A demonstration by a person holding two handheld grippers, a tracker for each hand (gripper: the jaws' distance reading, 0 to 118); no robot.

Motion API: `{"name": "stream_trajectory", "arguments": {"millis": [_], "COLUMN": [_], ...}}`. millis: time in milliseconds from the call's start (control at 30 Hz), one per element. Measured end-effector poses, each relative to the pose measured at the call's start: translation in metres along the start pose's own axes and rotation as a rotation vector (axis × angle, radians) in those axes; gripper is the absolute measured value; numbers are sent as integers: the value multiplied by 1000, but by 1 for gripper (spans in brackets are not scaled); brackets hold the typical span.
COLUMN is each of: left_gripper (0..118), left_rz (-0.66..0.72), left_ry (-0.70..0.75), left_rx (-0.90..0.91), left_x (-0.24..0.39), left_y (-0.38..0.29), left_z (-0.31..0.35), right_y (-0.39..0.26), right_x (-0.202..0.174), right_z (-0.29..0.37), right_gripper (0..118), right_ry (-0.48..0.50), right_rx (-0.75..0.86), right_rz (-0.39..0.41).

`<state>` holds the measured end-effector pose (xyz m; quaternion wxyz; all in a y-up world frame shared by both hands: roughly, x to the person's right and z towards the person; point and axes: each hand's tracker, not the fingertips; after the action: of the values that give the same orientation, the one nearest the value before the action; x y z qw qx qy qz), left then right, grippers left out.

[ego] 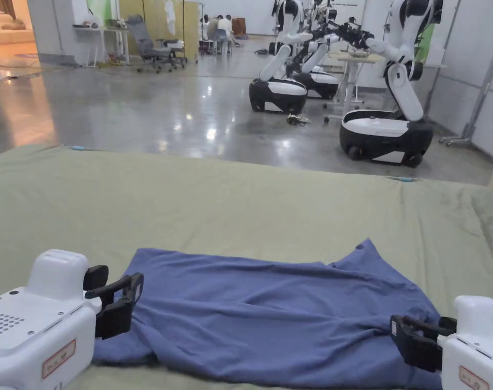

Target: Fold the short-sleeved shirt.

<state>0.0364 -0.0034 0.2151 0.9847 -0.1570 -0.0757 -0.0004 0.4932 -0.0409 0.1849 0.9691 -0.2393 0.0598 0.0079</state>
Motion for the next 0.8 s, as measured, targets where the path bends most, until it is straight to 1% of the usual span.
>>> {"name": "stream_trajectory", "arguments": {"millis": [33,67,100,133,167,200,333,433,467,567,600,633,667,700,767,800], "left_gripper": [44,38,22,10,7,4,3,3,4,4,6,16,40,49,49,49], "left_rz": [9,24,41,66,74,86,99,125,142,256,282,300,341,376,507,530], "left_ry": [-7,-19,-29,-34,-7,-40,-14,-9,-16,-51,-27,-13,-24,-20,-79,-72], "left_rx": [-17,-24,-31,-56,-71,-100,-117,-129,-146,-175,-201,-246,-270,-299,-328,-346], "left_x": [-1,-1,-1,-1,-2,-4,-10,-23,-30,-60,-69,-78,-88,-96,-113,-117], "left_y": [-2,-5,-8,-9,-8,-9,-12,-15,-17,-35,-41,-48,-55,-62,-74,-79], "left_z": [-1,-1,-2,-6,-8,-11,-14,-15,-17,-23,-28,-34,-41,-49,-70,-81], "right_y": [-4,-7,-9,-10,-11,-11,-10,-10,-11,-14,-16,-18,-20,-23,-26,-27], "right_x": [-5,-9,-13,-15,-18,-20,-23,-21,-20,-14,-12,-8,-5,-1,6,6], "right_z": [1,1,0,-3,-3,-3,-5,-5,-5,0,2,4,5,7,8,10], "right_gripper": [65,45,26,9,0,0,0,0,0,0,0,0,0,0,0,0], "right_ry": [7,6,7,10,8,19,12,29,33,52,64,75,78,83,106,117], "right_rx": [-4,-9,-29,-40,-45,-60,-69,-71,-73,-81,-83,-82,-82,-82,-86,-89], "right_rz": [11,17,27,36,41,49,56,40,36,23,11,-7,-26,-46,-79,-75]}}
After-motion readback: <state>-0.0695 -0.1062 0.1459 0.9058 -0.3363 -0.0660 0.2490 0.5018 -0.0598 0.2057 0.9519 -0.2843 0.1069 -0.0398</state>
